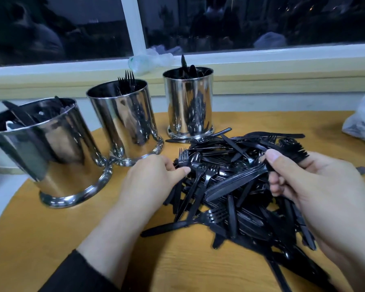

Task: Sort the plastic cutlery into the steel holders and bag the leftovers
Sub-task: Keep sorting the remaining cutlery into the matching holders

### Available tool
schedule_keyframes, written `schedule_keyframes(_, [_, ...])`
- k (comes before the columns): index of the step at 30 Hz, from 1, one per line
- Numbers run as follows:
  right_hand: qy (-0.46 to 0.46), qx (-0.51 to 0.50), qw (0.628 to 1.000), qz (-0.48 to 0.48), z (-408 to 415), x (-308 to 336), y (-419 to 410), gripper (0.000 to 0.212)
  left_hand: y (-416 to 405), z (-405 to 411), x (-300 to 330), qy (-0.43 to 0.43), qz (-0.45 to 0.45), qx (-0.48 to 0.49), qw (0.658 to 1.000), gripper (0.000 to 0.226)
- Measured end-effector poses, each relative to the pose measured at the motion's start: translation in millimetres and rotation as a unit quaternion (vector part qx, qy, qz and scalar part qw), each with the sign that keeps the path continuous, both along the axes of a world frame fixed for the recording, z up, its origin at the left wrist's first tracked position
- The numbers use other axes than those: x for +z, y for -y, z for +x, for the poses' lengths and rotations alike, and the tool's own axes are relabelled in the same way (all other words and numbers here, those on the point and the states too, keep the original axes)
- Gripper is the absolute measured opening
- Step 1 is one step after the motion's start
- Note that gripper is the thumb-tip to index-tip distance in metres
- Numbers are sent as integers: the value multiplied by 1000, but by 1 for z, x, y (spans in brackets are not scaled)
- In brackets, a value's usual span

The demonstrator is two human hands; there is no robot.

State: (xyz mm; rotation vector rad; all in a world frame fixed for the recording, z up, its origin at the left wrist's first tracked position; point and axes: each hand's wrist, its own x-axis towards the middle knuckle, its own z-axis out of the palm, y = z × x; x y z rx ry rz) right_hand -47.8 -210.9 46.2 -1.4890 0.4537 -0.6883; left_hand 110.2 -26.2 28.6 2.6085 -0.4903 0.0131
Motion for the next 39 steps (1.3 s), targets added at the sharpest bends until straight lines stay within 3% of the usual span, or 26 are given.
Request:
schedule_keyframes(4, [-1,-1,1000,-4,-1,1,0,13,2,1,-3,-24,44,-12,999,37])
schedule_keyframes(8, [-2,-7,1000,-10,-2,0,0,23,1,1,-5,-22,26,-8,999,35])
schedule_keyframes(11, [-8,-3,1000,-12,-2,0,0,16,0,0,-1,-1,-16,-4,1000,35])
schedule_keyframes(15, [-13,-2,1000,-28,-1,0,-2,35,1,-13,12,17,-156,-68,985,30])
schedule_keyframes(18, [-17,17,999,-34,-2,1,-5,24,9,-31,19,-85,-268,-146,949,26])
schedule_keyframes(23, [-27,2,999,-47,-1,1,-7,17,17,-48,13,-188,-285,-226,913,18])
schedule_keyframes(28, [-15,-15,997,-70,-2,0,-6,19,19,-56,16,-311,-350,-269,842,16])
schedule_keyframes(33, [2,21,997,-79,-3,1,-8,5,18,-58,17,-323,-330,-311,831,26])
schedule_keyframes(39, [7,40,995,-87,-3,2,-7,8,17,-59,19,-331,-321,-323,826,31])
